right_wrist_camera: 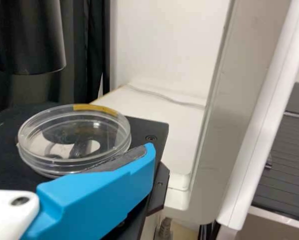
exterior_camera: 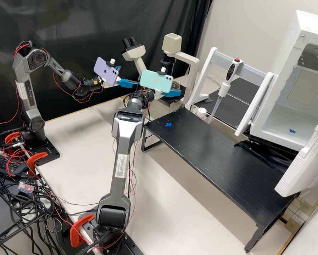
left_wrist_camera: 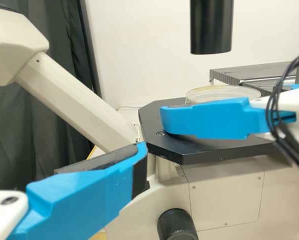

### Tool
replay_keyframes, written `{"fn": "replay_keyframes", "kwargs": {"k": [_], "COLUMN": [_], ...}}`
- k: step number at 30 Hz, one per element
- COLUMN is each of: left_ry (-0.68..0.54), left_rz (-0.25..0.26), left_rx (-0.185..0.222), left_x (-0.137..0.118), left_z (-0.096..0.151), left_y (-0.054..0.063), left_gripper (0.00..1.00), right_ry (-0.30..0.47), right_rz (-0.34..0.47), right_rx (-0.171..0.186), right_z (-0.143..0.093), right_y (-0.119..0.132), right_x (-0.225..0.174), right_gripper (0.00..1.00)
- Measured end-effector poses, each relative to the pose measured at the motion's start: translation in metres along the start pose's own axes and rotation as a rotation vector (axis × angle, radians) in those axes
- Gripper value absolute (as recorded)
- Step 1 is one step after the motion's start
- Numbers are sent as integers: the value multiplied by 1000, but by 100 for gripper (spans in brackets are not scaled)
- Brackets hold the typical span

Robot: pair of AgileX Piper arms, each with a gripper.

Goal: Move the petri dish to the bench

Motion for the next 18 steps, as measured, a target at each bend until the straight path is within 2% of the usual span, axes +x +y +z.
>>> {"fn": "replay_keyframes", "kwargs": {"k": [9, 10, 18], "left_ry": [0, 0, 0], "left_rz": [0, 0, 0], "left_rx": [0, 0, 0], "left_x": [0, 0, 0], "left_z": [0, 0, 0], "left_y": [0, 0, 0], "left_gripper": [100, 100, 100], "right_ry": [-24, -23, -41], "right_rz": [-17, -12, -7], "right_rx": [-4, -7, -2], "right_z": [7, 6, 8], "right_y": [-12, -12, -17], "right_x": [8, 10, 17], "right_gripper": [100, 0, 0]}}
